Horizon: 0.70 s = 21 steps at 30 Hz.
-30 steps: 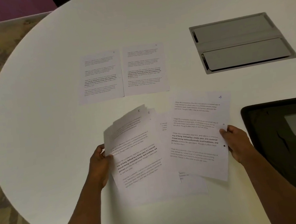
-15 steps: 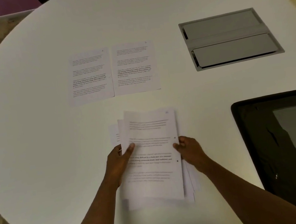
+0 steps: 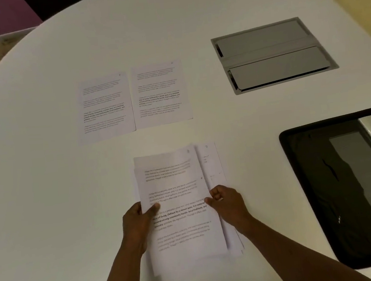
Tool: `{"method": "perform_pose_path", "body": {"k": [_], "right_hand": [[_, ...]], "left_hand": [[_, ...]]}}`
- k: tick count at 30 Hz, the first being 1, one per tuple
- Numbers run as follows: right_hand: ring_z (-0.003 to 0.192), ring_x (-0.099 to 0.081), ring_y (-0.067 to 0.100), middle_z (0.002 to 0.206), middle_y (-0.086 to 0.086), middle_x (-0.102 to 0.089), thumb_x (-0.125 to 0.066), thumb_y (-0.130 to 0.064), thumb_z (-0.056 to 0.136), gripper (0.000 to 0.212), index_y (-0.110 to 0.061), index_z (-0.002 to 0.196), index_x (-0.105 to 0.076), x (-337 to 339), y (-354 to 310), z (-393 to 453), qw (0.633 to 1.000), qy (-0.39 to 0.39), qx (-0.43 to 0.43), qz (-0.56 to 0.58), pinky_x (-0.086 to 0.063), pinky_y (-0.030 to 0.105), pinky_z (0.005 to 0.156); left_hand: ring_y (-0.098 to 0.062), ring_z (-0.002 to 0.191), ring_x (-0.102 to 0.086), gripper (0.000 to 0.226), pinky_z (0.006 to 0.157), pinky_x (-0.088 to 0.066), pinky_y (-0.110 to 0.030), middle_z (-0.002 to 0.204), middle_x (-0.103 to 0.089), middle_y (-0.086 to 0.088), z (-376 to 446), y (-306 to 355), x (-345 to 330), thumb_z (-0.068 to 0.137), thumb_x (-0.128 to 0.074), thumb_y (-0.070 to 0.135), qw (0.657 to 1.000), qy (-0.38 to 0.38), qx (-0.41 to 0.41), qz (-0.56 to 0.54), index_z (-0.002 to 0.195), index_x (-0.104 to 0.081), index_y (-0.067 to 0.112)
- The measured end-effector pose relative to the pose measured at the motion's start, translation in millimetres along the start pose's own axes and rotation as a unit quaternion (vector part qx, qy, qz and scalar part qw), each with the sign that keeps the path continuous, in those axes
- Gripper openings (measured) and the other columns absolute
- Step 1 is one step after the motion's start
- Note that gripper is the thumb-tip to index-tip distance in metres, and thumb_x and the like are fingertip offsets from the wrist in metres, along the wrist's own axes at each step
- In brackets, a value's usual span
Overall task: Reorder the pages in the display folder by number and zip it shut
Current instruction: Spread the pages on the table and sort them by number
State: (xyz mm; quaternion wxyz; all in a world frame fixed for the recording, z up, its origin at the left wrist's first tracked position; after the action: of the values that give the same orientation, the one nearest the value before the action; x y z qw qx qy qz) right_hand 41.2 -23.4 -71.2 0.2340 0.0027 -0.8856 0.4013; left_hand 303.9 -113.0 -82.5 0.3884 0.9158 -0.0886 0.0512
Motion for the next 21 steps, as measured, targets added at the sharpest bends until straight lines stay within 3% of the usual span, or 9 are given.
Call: {"method": "perform_pose_path", "body": {"k": [5,11,14,19,21], "right_hand": [[0.082,-0.059,0.015,0.086,-0.002,-0.064,-0.07,-0.023,0.088,0.013,-0.014,0.096,-0.066,64,-27,29,0.996,0.092,0.024,0.0,-0.045,0.025,0.075],[0.082,-0.062,0.019,0.09,0.006,-0.069,-0.071,-0.021,0.087,0.011,-0.011,0.092,-0.069,173,-37,97,0.979,0.183,0.012,0.086,-0.051,0.032,0.078],[0.081,-0.06,0.018,0.087,0.005,-0.067,-0.07,-0.021,0.086,0.011,-0.011,0.091,-0.07,244,-47,139,0.966,0.246,0.017,0.081,-0.046,0.025,0.073],[0.091,-0.061,0.019,0.1,0.01,-0.069,-0.071,-0.022,0.086,0.017,-0.008,0.097,-0.072,354,-63,217,0.948,0.31,0.006,0.075,-0.049,0.03,0.094],[0.097,-0.063,0.022,0.11,0.016,-0.069,-0.066,-0.019,0.09,0.026,0.001,0.105,-0.07,387,-69,251,0.951,0.305,-0.001,0.058,-0.049,0.031,0.095]], "left_hand": [[-0.018,0.082,-0.069,0.022,0.071,-0.053,-0.029,0.086,-0.074,0.003,9,23,-16,0.083,-0.076,0.021,1.0,0.012,-0.016,-0.013,0.098,-0.069,0.007],[-0.026,0.084,-0.071,0.014,0.076,-0.058,-0.039,0.094,-0.074,-0.005,26,59,-49,0.086,-0.072,0.02,0.997,0.009,-0.059,0.039,0.099,-0.071,0.018],[-0.027,0.084,-0.071,0.011,0.08,-0.058,-0.044,0.093,-0.074,-0.004,34,78,-66,0.087,-0.072,0.023,0.993,0.002,-0.083,0.081,0.098,-0.07,0.021],[-0.027,0.08,-0.068,0.004,0.08,-0.056,-0.046,0.09,-0.072,-0.003,42,94,-80,0.09,-0.068,0.027,0.977,0.033,-0.109,0.181,0.09,-0.069,0.023],[-0.027,0.08,-0.067,0.005,0.081,-0.055,-0.046,0.088,-0.072,-0.004,48,93,-77,0.089,-0.069,0.027,0.973,0.056,-0.098,0.203,0.09,-0.07,0.023]]}}
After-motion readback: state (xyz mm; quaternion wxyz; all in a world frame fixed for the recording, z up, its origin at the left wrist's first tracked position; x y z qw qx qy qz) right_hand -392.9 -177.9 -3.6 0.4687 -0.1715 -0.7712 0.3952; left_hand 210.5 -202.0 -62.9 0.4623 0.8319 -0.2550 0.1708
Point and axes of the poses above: each hand's wrist, its own z-axis towards the middle knuckle, its own x-axis out of the back of the hand, y = z × x, the point moved 8 cm from there along z, towards the middle knuckle
